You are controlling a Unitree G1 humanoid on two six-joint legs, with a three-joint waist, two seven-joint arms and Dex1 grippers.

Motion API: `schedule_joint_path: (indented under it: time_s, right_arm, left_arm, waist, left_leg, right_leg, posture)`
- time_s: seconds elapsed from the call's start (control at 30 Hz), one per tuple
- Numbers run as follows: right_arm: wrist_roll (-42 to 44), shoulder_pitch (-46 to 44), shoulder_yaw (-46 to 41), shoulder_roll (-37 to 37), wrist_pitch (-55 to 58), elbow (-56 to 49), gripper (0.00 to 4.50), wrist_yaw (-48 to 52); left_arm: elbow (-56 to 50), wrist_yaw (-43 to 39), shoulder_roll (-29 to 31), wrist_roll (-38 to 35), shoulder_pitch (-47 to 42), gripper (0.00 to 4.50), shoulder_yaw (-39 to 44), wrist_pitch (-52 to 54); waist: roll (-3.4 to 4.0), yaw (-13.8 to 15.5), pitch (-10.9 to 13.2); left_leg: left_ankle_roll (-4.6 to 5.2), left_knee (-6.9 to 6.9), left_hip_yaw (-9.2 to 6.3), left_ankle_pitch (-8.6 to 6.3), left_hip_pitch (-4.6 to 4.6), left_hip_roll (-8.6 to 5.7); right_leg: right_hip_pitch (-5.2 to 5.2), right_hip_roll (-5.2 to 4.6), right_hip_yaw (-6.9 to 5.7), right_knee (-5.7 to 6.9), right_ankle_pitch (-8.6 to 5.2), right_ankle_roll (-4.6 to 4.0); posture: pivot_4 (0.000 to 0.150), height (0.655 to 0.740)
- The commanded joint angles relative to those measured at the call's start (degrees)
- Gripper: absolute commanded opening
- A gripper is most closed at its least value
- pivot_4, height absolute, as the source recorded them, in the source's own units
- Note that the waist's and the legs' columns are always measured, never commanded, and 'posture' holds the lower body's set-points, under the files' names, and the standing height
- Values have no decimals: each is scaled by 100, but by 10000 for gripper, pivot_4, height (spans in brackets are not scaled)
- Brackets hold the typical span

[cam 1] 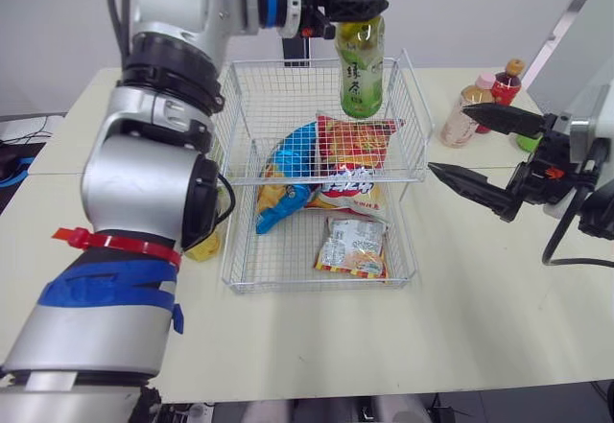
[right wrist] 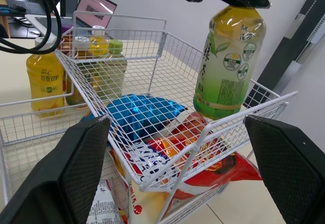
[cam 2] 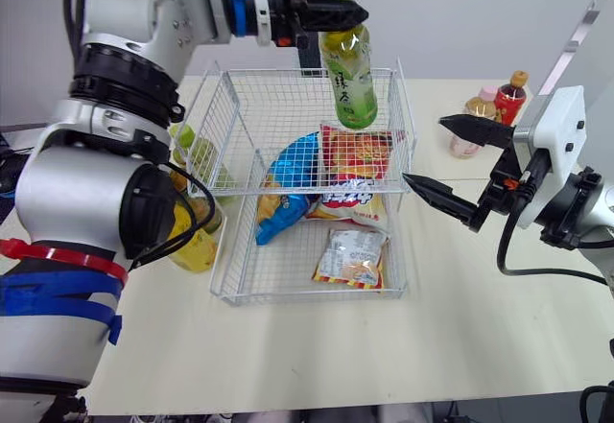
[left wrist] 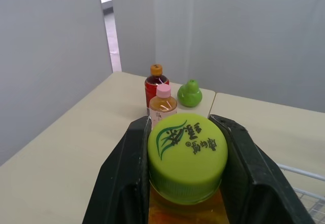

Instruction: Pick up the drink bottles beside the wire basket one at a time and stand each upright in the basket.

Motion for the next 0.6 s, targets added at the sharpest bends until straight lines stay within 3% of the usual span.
schedule_joint_path:
  time_s: [0.03, 0.2, 0.53, 0.6]
  right_arm:
    - [63, 47, -239, -34, -103, -203, 45000, -86]
    - [115, 137, -244, -50, -118, -262, 45000, -106]
    - [286, 158, -208, -156, -90, -250, 45000, -65]
    - [280, 112, -173, -200, -92, -216, 45000, -27]
  left_arm:
    - [110, 97, -109, 147, -256, 13490, 200, -478]
    - [423, 144, -265, 347, -329, 13490, 277, -770]
    - [267, -502, 0, 431, -529, 44660, 371, -602]
    - [58, -688, 188, 469, -478, 44940, 337, -586]
  waist:
    - [0, 2, 0]
    - [1, 18, 0]
    - [1, -4, 0]
    - [1, -18, 0]
  left_leg:
    - [0, 1, 0, 0, -1, 0]
    - [0, 4, 0, 0, 0, -1]
    - [0, 7, 0, 0, 1, -1]
    - [0, 7, 0, 0, 2, 0]
  right_leg:
    - [-1, 0, 0, 2, 0, 0]
    - [0, 0, 0, 7, 0, 0]
    - [0, 1, 0, 16, 0, 0]
    - [0, 1, 0, 19, 0, 0]
  posture:
    - [1500, 7400]
    - [1500, 7400]
    - [1500, 7400]
    - [1500, 7400]
